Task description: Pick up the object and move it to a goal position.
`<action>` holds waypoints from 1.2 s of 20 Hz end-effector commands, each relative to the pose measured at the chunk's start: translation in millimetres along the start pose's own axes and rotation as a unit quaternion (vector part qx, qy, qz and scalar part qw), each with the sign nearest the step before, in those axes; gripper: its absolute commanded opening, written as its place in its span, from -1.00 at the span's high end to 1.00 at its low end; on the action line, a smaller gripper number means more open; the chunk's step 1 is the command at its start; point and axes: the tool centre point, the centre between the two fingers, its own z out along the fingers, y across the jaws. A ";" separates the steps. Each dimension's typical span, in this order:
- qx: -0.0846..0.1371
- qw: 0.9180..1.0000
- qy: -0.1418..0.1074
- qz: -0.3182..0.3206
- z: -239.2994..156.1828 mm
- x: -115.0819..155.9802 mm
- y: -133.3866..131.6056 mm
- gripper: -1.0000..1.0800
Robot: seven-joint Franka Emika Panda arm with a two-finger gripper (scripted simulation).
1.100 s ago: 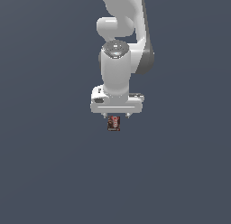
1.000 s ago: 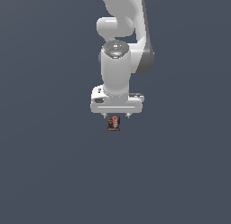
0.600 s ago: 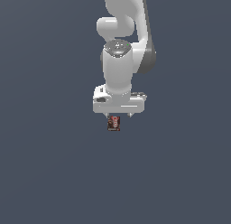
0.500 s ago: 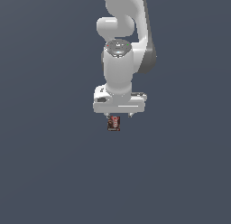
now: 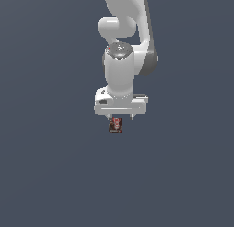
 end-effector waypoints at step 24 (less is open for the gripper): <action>-0.016 0.999 -0.025 0.014 108.8 -65.4 27.6 -0.92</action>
